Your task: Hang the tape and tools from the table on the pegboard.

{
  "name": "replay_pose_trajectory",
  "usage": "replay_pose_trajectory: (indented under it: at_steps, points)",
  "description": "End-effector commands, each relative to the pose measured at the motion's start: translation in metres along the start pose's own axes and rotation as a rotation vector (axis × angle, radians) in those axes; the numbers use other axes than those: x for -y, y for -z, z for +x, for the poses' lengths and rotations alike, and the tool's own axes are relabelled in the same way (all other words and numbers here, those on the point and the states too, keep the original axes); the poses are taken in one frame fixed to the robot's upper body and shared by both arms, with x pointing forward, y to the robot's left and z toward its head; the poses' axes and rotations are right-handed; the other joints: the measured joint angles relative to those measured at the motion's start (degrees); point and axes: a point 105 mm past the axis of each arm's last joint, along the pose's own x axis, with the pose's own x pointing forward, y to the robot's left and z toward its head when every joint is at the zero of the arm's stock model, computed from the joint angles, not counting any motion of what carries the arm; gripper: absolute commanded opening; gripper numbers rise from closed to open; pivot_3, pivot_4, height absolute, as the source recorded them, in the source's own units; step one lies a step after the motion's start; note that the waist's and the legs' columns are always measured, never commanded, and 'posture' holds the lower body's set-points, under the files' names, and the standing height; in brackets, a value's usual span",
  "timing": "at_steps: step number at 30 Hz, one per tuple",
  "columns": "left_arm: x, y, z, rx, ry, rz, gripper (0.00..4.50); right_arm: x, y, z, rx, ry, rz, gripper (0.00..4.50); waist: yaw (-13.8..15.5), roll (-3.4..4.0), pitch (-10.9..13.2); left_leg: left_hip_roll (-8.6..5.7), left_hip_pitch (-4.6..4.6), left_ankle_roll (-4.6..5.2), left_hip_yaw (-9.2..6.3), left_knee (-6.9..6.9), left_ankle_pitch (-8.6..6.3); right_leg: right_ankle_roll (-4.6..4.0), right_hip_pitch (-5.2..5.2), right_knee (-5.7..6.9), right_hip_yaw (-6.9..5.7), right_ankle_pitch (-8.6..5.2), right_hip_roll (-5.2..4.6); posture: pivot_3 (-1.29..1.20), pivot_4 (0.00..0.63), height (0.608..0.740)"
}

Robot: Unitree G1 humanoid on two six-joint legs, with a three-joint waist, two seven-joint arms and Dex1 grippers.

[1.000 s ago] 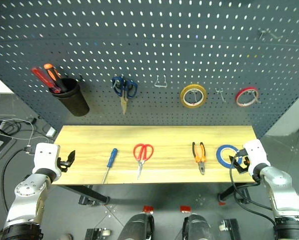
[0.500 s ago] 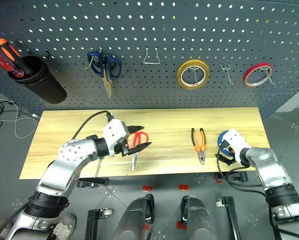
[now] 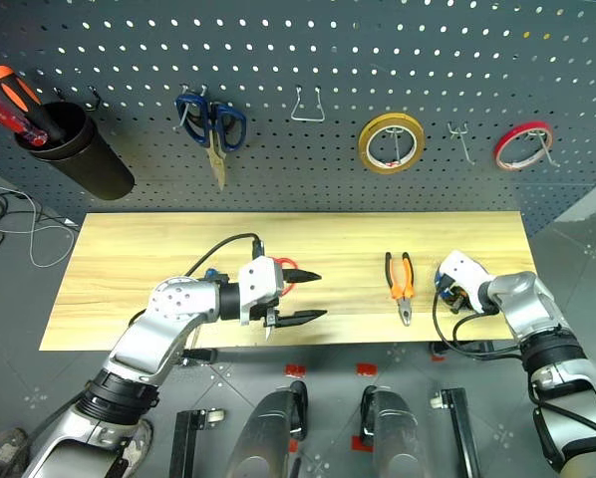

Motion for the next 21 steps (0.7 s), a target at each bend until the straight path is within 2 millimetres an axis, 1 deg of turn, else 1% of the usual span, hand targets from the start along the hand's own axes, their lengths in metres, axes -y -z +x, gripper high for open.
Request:
replay_pose_trajectory:
  at_steps: [1,3,4,8,10,11,12,14,15,16,18,21]
  points:
    - [0.007,-0.018,0.004,0.099,0.003,0.009,3.27,-0.004,0.017,-0.01,-0.013,0.07,-0.057,0.7,0.1,0.01,0.0,0.0,0.0,0.0,0.0,0.0,0.0,0.0,0.0,0.0,0.0,0.0,-0.01,-0.02,0.363,0.74]
    - [0.006,-0.028,0.005,0.155,-0.028,0.0,3.27,-0.004,0.009,-0.026,0.052,0.15,-0.098,0.7,0.5,0.05,0.0,-0.02,-0.11,-0.01,-0.09,-0.01,0.01,0.0,-0.02,-0.01,-0.1,0.0,-0.02,-0.03,0.357,0.74]
    - [0.003,-0.032,0.006,0.179,-0.054,-0.017,3.27,-0.007,0.006,-0.035,0.082,0.181,-0.125,0.7,0.5,0.05,0.0,-0.02,-0.19,-0.02,-0.12,-0.02,0.01,0.01,-0.05,-0.05,-0.18,-0.01,-0.04,-0.04,0.354,0.74]
    - [-0.008,-0.053,0.008,0.27,-0.141,-0.065,3.27,-0.029,-0.006,-0.065,0.174,0.302,-0.238,0.7,0.1,0.14,0.0,-0.05,-0.45,-0.02,-0.25,0.06,0.01,0.04,-0.14,-0.09,-0.39,0.0,-0.08,-0.05,0.352,0.74]
    - [-0.015,-0.062,0.007,0.304,-0.183,-0.079,3.27,-0.037,-0.028,-0.086,0.279,0.464,-0.347,0.7,-0.2,0.14,0.0,-0.03,-0.4,-0.02,-0.26,0.14,0.01,0.08,-0.09,-0.03,-0.4,0.01,-0.07,-0.06,0.35,0.74]
    - [-0.017,-0.065,0.007,0.313,-0.198,-0.077,3.27,-0.04,-0.038,-0.095,0.322,0.522,-0.392,0.7,-0.3,0.14,0.0,-0.01,-0.4,-0.03,-0.28,0.15,0.02,0.33,-0.09,-0.01,-0.42,-0.12,-0.07,-0.06,0.35,0.74]
    - [-0.019,-0.069,0.007,0.321,-0.206,-0.076,3.27,-0.043,-0.053,-0.105,0.383,0.584,-0.453,0.7,-0.5,0.14,0.0,0.02,-0.39,-0.05,-0.29,0.16,0.03,0.35,-0.09,0.02,-0.43,-0.13,-0.04,-0.06,0.35,0.74]
    - [-0.021,-0.075,0.005,0.333,-0.214,-0.069,3.27,-0.045,-0.077,-0.12,0.484,0.679,-0.516,0.7,-1.0,0.14,0.0,0.06,-0.33,-0.11,-0.26,0.17,0.07,0.43,-0.1,0.06,-0.36,-0.11,0.01,-0.07,0.348,0.74]
    - [-0.023,-0.078,0.005,0.338,-0.216,-0.066,3.27,-0.042,-0.092,-0.129,0.546,0.728,-0.544,0.7,-1.1,0.14,0.0,0.06,-0.31,-0.13,-0.25,0.18,0.08,0.46,-0.11,0.08,-0.33,-0.1,0.02,-0.07,0.346,0.74]
    - [-0.025,-0.08,0.004,0.34,-0.219,-0.061,3.27,-0.038,-0.102,-0.135,0.589,0.763,-0.548,0.7,-1.3,0.14,0.0,0.06,-0.31,-0.13,-0.25,0.18,0.09,0.47,-0.11,0.08,-0.3,-0.09,0.03,-0.07,0.344,0.74]
    - [-0.027,-0.081,0.004,0.338,-0.219,-0.052,3.27,-0.028,-0.116,-0.14,0.634,0.804,-0.569,0.7,-1.3,0.14,0.0,0.05,-0.3,-0.13,-0.2,0.24,0.1,0.52,-0.11,0.07,-0.2,-0.06,0.05,-0.07,0.34,0.74]
    - [-0.03,-0.082,0.004,0.333,-0.221,-0.046,3.27,-0.012,-0.125,-0.134,0.654,0.806,-0.569,0.7,-1.3,0.12,0.0,0.04,-0.32,-0.12,-0.18,0.42,0.1,0.51,-0.09,0.1,-0.16,-0.05,0.05,-0.05,0.335,0.74]
